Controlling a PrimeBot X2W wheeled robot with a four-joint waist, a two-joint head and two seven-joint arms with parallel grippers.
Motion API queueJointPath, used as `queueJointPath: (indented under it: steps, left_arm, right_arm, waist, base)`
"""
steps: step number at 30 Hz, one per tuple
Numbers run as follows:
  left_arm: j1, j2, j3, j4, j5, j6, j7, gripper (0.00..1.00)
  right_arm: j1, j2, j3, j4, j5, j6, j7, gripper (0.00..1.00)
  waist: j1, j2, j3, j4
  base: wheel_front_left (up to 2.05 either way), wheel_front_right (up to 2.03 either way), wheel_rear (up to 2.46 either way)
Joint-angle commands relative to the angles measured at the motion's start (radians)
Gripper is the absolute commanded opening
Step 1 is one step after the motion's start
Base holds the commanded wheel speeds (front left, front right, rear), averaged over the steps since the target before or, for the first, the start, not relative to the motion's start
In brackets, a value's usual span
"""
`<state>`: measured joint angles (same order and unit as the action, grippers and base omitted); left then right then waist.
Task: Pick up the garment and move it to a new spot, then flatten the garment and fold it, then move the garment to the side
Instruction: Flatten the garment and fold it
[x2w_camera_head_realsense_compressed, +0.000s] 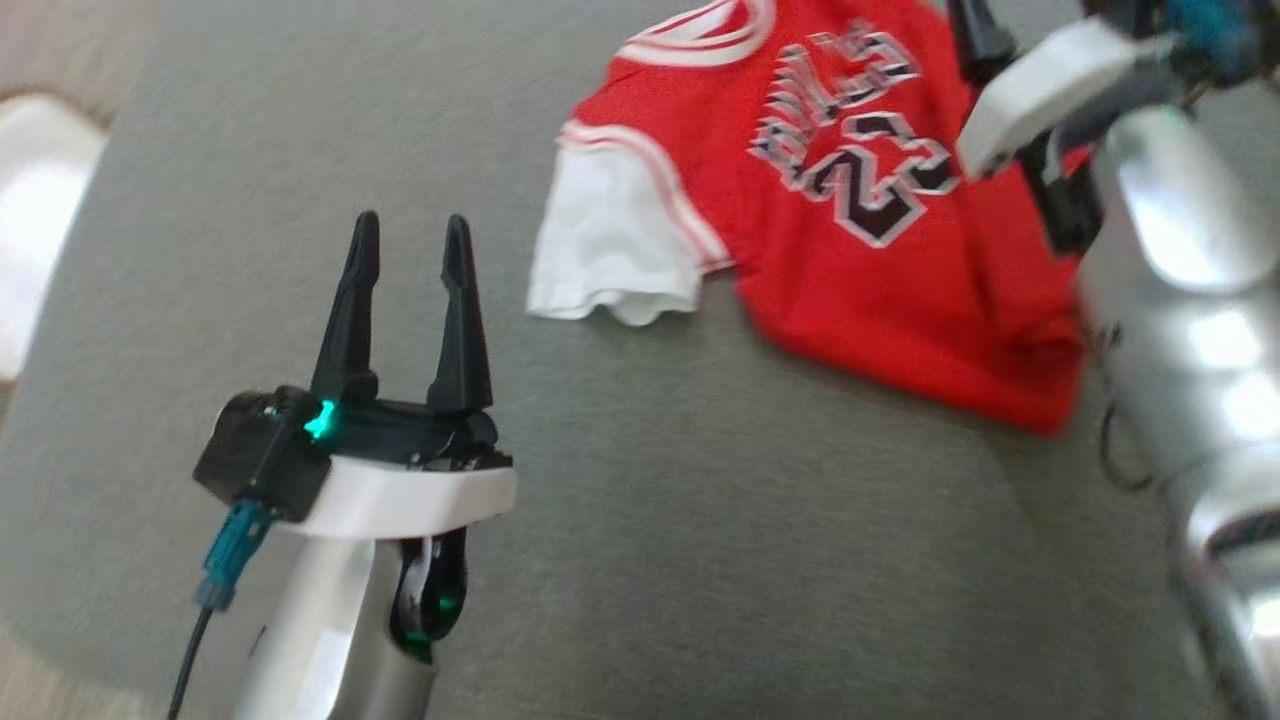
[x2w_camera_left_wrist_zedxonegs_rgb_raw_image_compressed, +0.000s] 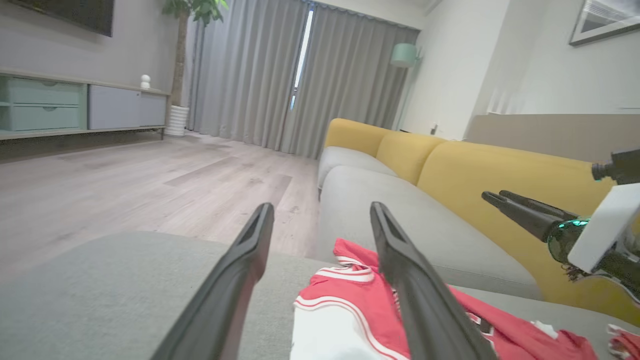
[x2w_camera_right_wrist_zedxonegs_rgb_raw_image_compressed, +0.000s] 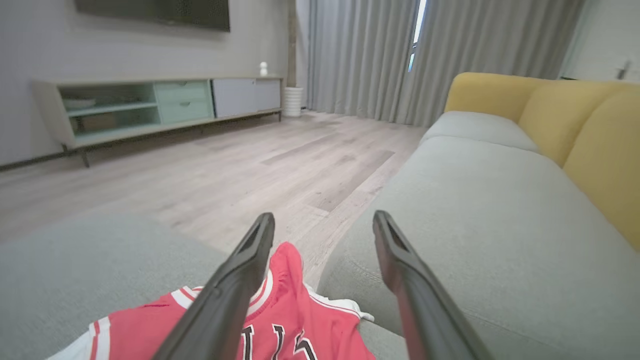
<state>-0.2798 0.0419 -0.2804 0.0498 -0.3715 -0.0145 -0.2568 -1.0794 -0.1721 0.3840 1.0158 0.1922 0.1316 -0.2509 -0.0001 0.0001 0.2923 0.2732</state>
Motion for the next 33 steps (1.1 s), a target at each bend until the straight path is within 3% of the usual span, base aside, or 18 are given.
queueJointPath:
  steps: [1,7,13,20,33]
  left_arm:
    - [0.005,0.008,0.046,-0.032,0.015,-0.009,-0.005,1.00]
    - [0.046,0.008,0.084,-0.021,0.050,-0.032,-0.005,1.00]
    - [0.079,0.008,0.106,-0.012,0.067,-0.046,-0.005,1.00]
    - [0.110,0.008,0.107,-0.007,0.074,-0.056,-0.005,1.00]
    - [0.115,0.008,0.098,-0.007,0.075,-0.060,-0.005,1.00]
  right_arm:
    - [0.078,0.037,-0.043,-0.095,-0.019,-0.001,-0.010,1.00]
    - [0.489,0.111,-0.243,-0.463,-0.085,-0.001,-0.011,1.00]
    - [0.778,0.121,-0.261,-0.709,-0.022,-0.001,-0.011,1.00]
    - [0.917,0.122,-0.270,-0.810,0.014,-0.001,-0.011,1.00]
    - [0.947,0.122,-0.258,-0.835,0.027,-0.001,-0.011,1.00]
  waist:
    - [0.0001,-0.0001,-0.073,-0.107]
    - [0.0001,-0.0001,-0.123,-0.206]
    - [0.0001,-0.0001,-0.151,-0.261]
    - [0.0001,-0.0001,-0.161,-0.281]
    - [0.0001,-0.0001,-0.163,-0.273]
  base:
    - [0.00,0.00,0.00]
    - [0.00,0.00,0.00]
    - [0.00,0.00,0.00]
    - [0.00,0.00,0.00]
    - [0.00,0.00,0.00]
